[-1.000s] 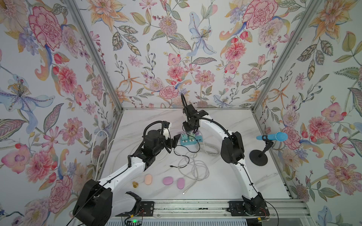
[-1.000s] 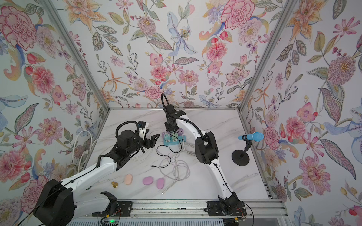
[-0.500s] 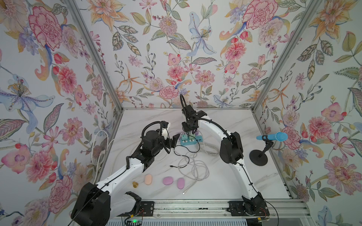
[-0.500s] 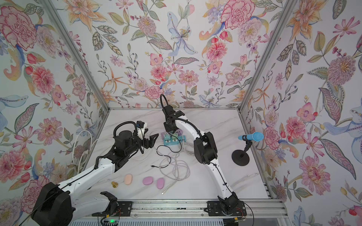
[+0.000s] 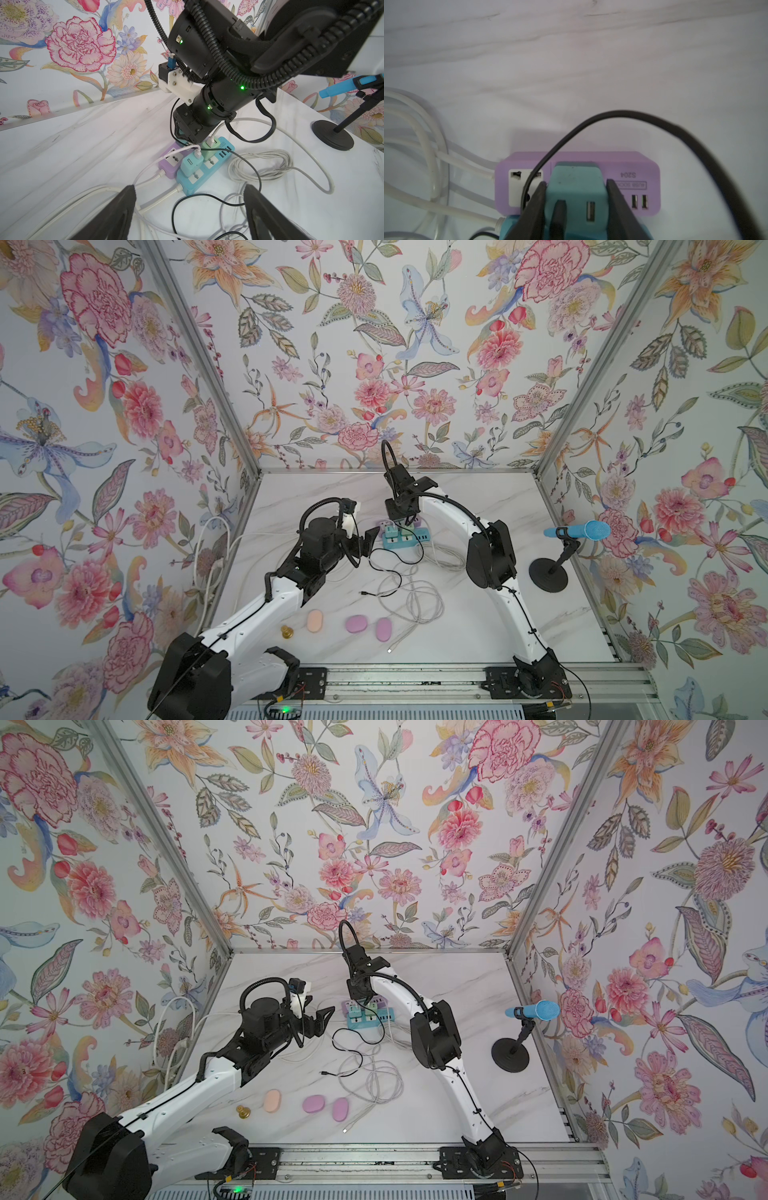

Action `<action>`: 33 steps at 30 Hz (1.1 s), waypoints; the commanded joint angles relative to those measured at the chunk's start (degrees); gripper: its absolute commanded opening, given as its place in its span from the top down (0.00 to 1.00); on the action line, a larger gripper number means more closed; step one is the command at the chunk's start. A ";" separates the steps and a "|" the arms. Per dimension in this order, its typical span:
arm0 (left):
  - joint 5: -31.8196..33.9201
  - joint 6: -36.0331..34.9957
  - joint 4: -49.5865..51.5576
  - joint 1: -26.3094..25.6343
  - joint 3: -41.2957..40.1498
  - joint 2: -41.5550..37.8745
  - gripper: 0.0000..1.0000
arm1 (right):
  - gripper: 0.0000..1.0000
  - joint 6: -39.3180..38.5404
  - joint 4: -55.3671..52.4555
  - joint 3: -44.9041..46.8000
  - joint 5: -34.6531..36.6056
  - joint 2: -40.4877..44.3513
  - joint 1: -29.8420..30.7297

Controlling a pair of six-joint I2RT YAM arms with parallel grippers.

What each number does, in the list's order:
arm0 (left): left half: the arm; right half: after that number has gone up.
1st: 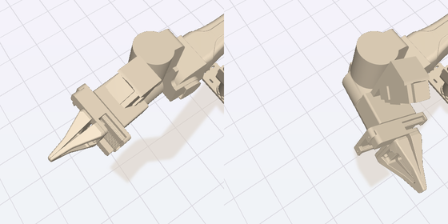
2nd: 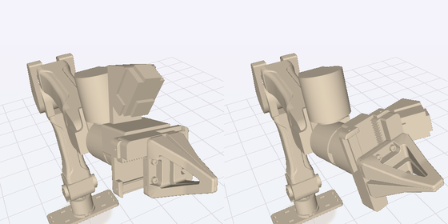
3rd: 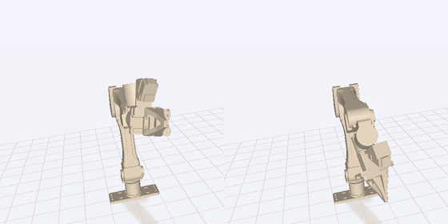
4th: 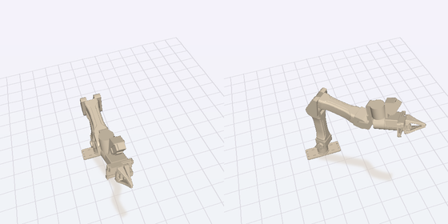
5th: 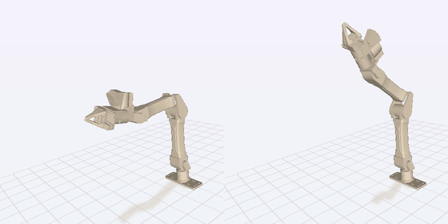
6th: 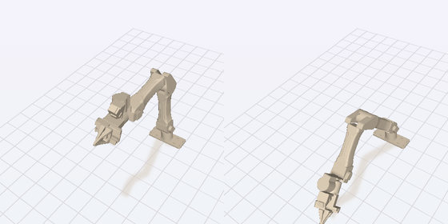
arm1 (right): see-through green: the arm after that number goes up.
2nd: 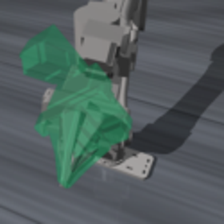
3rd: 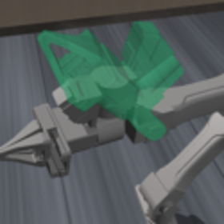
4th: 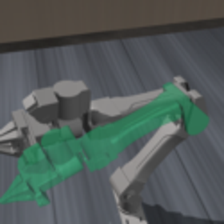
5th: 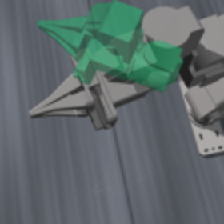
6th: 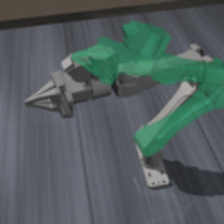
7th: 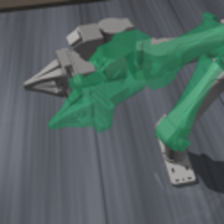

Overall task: Charge the bluetooth headset
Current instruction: Insert the plug into the socket.

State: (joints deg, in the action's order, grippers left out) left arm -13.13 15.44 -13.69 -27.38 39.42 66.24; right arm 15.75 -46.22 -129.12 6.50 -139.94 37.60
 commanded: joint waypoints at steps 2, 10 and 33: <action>-0.14 -1.26 2.10 0.48 2.32 -2.07 0.16 | 0.86 3.74 -2.76 7.46 -0.44 -4.11 1.41; -0.40 -1.12 2.76 0.48 1.91 -4.26 0.16 | 0.53 4.55 -2.06 5.24 -0.55 -1.40 0.90; -0.44 0.09 2.23 0.48 0.48 -6.97 0.15 | 0.42 7.48 -2.12 -0.99 -7.78 8.71 -2.06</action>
State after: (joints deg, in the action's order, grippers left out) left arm -13.13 14.87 -10.26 -27.38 40.03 59.24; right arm 22.22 -47.24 -130.39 -0.03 -136.07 35.07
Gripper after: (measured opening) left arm 0.848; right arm 0.573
